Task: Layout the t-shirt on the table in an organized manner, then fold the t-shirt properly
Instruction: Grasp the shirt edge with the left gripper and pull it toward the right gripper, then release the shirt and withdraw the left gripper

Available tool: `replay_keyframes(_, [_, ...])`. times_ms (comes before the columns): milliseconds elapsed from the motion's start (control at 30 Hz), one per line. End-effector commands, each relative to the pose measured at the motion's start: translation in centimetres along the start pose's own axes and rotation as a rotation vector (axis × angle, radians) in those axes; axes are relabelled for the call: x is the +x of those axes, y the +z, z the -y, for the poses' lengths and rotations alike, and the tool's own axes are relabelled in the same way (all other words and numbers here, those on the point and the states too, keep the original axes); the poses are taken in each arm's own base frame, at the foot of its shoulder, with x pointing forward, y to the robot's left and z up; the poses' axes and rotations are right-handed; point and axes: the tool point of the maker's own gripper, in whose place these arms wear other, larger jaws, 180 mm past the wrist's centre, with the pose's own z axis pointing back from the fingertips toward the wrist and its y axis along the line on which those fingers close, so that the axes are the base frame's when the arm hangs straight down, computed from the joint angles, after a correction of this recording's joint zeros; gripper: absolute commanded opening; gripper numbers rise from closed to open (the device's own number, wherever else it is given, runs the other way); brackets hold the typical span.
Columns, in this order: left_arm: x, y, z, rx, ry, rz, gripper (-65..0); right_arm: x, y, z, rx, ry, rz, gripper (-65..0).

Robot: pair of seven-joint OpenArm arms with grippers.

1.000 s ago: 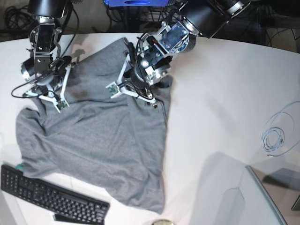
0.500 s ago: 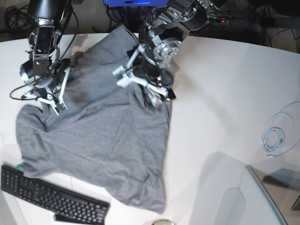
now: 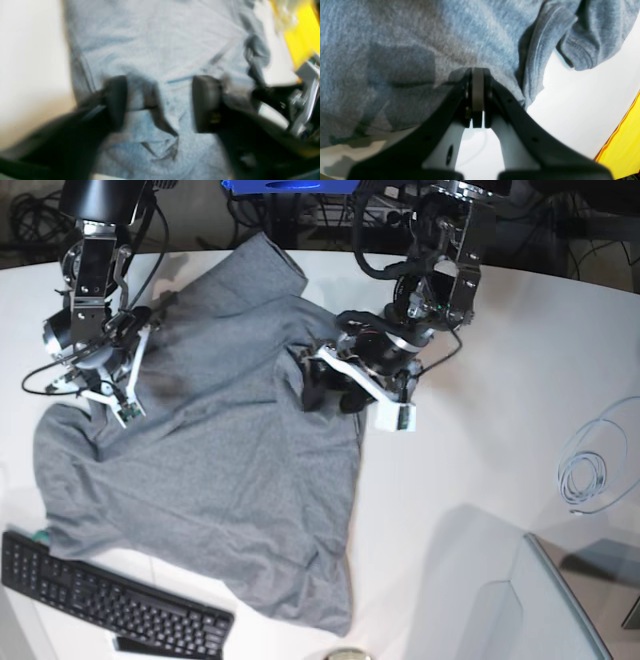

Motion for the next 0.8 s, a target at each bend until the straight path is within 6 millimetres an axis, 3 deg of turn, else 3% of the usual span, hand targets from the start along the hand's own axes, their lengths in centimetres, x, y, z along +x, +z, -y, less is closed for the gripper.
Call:
replay_keyframes(0, [1.3,-0.4,1.2,-0.042,0.018,0.052,-34.9,0.9,0.3,1.0,-0.028,-0.004,0.026,-64.2])
replay_keyframes(133, [-0.8,-1.9,2.8,-0.069,0.025,0.017,-35.9,0.9,0.3,1.0,-0.028,-0.004,0.026,-64.2])
replay_keyframes(300, [-1.4,-3.1,3.0,-0.059,0.073,0.021,-35.9,0.9,0.3,1.0,-0.028,-0.002,0.028,-64.2])
replay_keyframes(567, [0.2,-3.2,1.0,0.057,0.095,0.047,-36.0,0.9,0.3,1.3,-0.033,-0.002,0.028,-64.2])
replay_keyframes(767, [-1.1,-3.5,-0.4,0.087,0.094,0.004,-36.4,0.9,0.3,1.3,-0.033,-0.002,0.029,-64.2])
